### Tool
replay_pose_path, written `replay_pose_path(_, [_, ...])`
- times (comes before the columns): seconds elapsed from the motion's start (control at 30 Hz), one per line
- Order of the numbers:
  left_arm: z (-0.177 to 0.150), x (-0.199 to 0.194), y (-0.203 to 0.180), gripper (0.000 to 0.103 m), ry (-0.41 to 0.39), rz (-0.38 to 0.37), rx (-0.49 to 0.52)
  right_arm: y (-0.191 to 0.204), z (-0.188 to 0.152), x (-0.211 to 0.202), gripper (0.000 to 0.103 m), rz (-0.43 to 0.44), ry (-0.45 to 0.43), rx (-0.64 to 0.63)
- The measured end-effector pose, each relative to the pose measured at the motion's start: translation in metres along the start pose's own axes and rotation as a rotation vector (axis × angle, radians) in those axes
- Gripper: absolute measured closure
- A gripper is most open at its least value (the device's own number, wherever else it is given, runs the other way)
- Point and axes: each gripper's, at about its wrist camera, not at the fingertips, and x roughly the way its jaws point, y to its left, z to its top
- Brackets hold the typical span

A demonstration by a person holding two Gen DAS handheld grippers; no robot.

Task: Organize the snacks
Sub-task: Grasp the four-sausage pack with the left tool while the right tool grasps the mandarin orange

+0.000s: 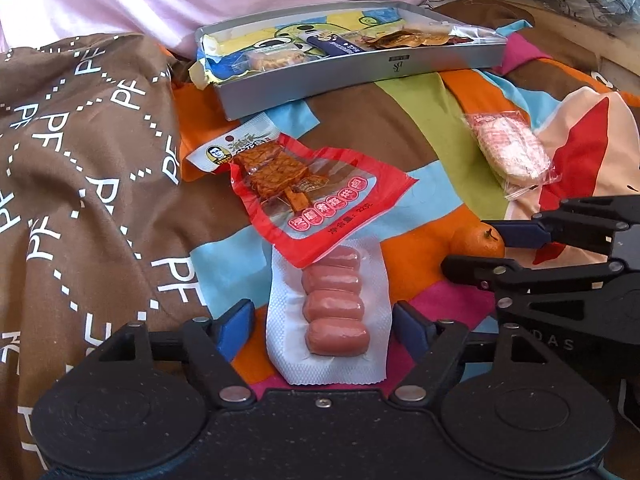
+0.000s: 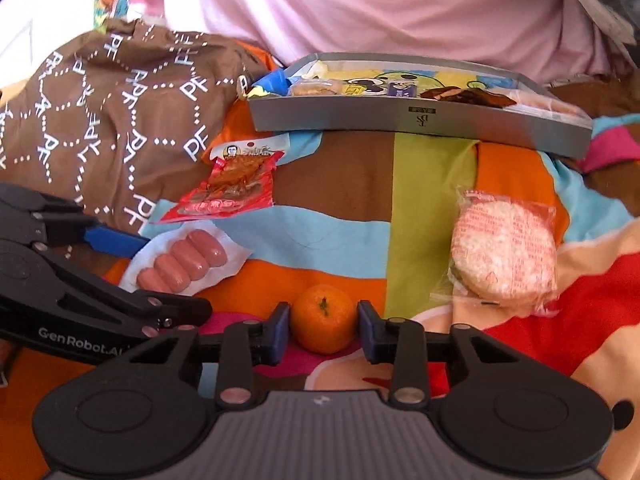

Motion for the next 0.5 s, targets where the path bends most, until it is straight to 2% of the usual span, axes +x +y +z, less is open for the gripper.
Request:
replay_pose_path(0.07, [-0.001,-0.002,0.001,0.039,-0.008,-0.01,0.003,-0.002,0.0,-0.001,0.064,0.005,-0.002,0.018])
replay_pose_path(0.2, [-0.004,-0.007,-0.001,0.04,-0.017,-0.012,0.02,-0.003,0.0,-0.002,0.064,0.017,-0.005,0.037])
replay_pose_path(0.5, [-0.013,-0.022,0.004,0.04,0.029,-0.059,-0.067,0.004,-0.004,-0.015,0.064,0.081,-0.021,0.079])
